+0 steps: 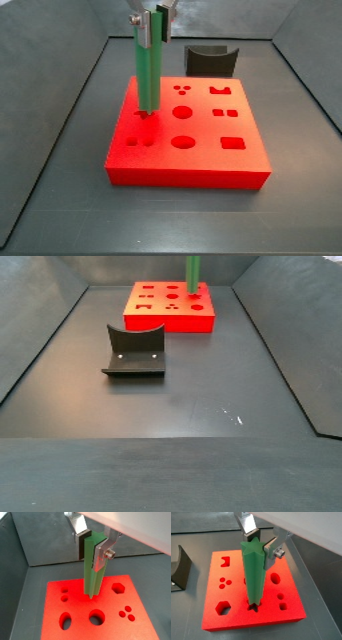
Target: Insert the star object.
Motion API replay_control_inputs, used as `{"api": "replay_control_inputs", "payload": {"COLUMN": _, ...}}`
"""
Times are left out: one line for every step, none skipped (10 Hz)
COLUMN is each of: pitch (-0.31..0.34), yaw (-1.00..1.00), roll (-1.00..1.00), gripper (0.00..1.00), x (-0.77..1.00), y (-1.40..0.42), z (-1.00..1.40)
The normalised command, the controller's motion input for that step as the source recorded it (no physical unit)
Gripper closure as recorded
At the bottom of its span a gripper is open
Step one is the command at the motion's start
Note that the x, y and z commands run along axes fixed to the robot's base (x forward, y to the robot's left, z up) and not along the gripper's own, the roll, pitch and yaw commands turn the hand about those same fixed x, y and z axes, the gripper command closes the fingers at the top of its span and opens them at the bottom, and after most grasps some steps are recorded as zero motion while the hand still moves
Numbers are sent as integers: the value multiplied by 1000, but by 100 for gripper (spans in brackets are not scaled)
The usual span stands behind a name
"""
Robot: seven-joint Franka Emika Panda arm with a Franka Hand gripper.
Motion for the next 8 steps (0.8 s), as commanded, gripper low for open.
{"api": "replay_control_inputs", "payload": {"pitch": -7, "yaw": 0, "roll": 0, "gripper": 100, "x": 0, "y": -63, "z": -23}}
{"api": "replay_control_inputs", "payload": {"pitch": -20, "yaw": -103, "roll": 164, "gripper": 100, "x": 0, "y": -86, "z": -183}}
{"api": "replay_control_inputs", "payload": {"pitch": -19, "yaw": -240, "roll": 270, "gripper": 100, "x": 0, "y": -34, "z": -217}}
{"api": "replay_control_inputs", "payload": {"pitch": -33, "yaw": -303, "roll": 273, "gripper": 100, "x": 0, "y": -3, "z": -134}}
{"api": "replay_control_inputs", "payload": {"pitch": -51, "yaw": -220, "roll": 220, "gripper": 100, "x": 0, "y": 0, "z": -46}}
{"api": "replay_control_inputs", "payload": {"pitch": -11, "yaw": -34, "roll": 39, "gripper": 100, "x": -89, "y": 0, "z": 0}}
{"api": "replay_control_inputs", "payload": {"pitch": 0, "yaw": 0, "roll": 0, "gripper": 100, "x": -34, "y": 0, "z": 0}}
{"api": "replay_control_inputs", "payload": {"pitch": -51, "yaw": -11, "roll": -117, "gripper": 100, "x": -177, "y": 0, "z": -114}}
